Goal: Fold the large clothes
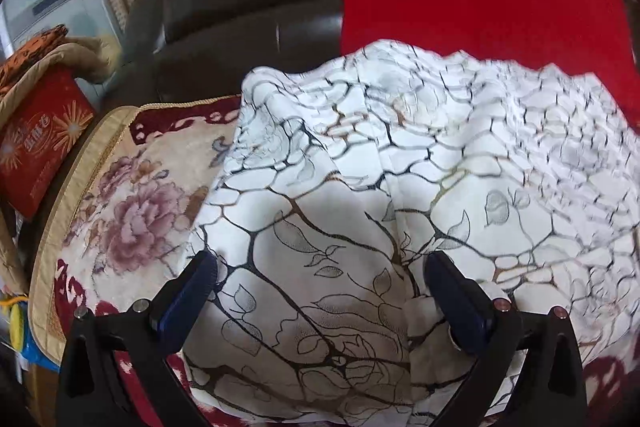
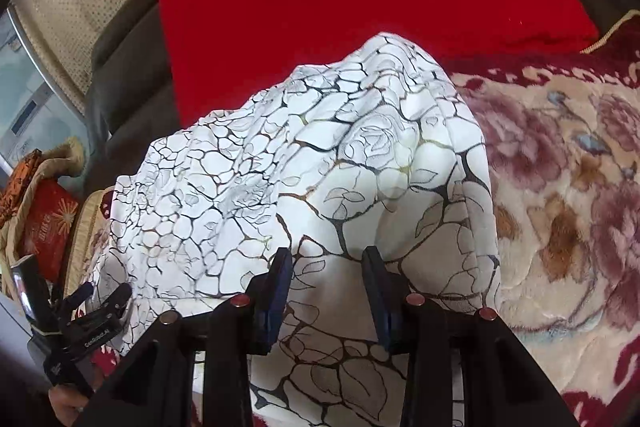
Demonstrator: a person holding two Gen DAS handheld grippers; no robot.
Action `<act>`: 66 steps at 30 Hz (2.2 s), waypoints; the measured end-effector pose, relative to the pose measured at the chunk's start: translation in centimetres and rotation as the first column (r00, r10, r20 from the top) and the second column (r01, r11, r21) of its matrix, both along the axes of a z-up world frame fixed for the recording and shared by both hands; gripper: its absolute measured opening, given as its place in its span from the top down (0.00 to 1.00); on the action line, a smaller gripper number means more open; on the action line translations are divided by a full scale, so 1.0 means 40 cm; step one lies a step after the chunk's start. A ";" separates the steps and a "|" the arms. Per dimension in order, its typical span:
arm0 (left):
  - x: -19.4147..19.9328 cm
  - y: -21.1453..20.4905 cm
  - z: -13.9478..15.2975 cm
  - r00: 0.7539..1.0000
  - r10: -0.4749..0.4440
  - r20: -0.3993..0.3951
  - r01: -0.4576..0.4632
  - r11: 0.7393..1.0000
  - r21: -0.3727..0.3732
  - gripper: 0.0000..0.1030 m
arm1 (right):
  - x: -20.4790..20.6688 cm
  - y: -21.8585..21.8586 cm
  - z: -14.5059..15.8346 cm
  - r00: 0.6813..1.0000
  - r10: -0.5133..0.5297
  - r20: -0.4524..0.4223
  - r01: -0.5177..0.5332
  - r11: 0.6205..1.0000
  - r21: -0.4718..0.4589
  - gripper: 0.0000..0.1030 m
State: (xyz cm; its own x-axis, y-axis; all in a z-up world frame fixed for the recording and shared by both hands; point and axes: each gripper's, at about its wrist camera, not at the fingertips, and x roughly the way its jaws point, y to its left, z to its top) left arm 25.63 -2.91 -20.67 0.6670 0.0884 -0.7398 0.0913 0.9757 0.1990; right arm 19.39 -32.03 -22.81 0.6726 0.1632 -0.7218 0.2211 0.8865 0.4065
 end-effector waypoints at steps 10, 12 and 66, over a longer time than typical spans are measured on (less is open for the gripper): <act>-0.091 -0.003 0.099 0.984 0.052 0.173 -0.053 0.999 0.000 0.00 | -0.070 -0.015 0.057 0.989 -0.026 0.149 0.015 0.997 0.074 0.58; -0.110 -0.002 0.120 0.979 0.057 0.196 -0.055 0.998 -0.016 0.00 | -0.080 -0.008 0.074 0.982 -0.018 0.187 0.005 0.998 0.070 0.58; -0.012 -0.153 -0.025 0.998 -0.053 -0.036 0.051 0.997 -0.059 0.00 | -0.046 -0.026 -0.017 0.997 -0.049 0.058 0.043 0.994 0.098 0.53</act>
State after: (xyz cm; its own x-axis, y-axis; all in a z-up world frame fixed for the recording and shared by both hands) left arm 25.16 -9.02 -21.66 0.6415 0.0108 -0.7671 0.1487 0.9792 0.1381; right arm 17.55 -33.08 -23.49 0.7227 0.1981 -0.6622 0.2336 0.8316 0.5038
